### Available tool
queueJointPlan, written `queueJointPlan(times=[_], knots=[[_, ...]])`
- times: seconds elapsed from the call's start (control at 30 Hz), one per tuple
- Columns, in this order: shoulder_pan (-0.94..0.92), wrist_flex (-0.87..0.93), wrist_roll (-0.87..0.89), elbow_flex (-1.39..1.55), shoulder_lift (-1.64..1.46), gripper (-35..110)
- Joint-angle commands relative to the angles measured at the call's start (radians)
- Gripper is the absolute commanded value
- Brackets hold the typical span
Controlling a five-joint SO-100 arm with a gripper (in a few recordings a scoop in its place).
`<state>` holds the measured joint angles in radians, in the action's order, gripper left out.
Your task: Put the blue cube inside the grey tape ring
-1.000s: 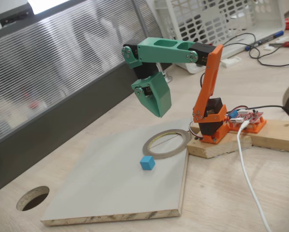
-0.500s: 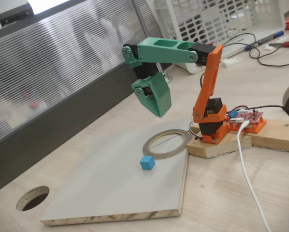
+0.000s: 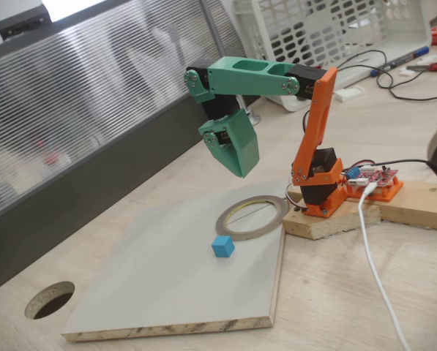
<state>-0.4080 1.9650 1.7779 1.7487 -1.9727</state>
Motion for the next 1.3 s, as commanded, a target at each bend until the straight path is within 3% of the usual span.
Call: queueJointPlan(times=[0.0, 0.27, 0.53, 0.67, 1.13, 1.27], knots=[[0.0, 0.008, 0.012, -0.009, -0.017, 1], [0.043, 0.006, 0.012, -0.011, -0.015, 0], [0.453, 0.006, 0.012, -0.009, 0.02, 0], [0.569, 0.008, 0.012, -0.009, 0.072, 0], [0.575, 0.002, 0.012, -0.025, 0.091, 0], [0.566, -0.074, 0.011, -0.028, 0.21, 0]])
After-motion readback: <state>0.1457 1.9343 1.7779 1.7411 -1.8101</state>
